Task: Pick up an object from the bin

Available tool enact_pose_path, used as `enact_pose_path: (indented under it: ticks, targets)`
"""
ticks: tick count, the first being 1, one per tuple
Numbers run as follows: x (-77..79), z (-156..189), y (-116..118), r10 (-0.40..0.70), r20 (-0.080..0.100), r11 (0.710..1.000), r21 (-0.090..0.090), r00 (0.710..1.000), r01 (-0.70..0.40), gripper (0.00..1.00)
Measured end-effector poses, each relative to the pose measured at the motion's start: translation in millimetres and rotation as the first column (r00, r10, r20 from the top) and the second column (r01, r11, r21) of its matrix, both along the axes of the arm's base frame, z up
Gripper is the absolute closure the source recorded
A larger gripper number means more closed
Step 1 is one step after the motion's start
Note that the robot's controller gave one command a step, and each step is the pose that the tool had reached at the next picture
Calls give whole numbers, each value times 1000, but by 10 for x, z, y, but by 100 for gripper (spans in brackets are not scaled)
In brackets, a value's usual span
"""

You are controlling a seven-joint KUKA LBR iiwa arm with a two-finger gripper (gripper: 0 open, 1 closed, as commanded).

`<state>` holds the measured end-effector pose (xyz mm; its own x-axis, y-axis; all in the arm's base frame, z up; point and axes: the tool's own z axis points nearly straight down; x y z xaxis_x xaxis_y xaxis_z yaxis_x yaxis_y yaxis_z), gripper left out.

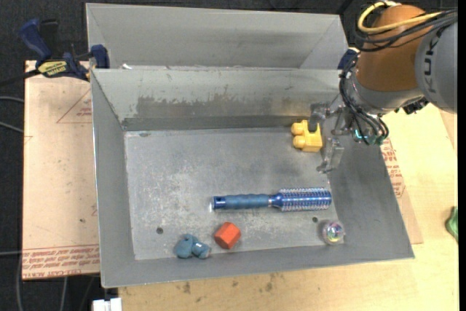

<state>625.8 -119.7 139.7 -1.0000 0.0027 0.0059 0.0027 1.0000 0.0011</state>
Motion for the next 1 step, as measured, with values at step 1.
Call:
enact_pose_path:
  ticks: [1]
  targets:
    - [-768, -716, 573, 306, 2, 952, 3, 952, -306, 0]
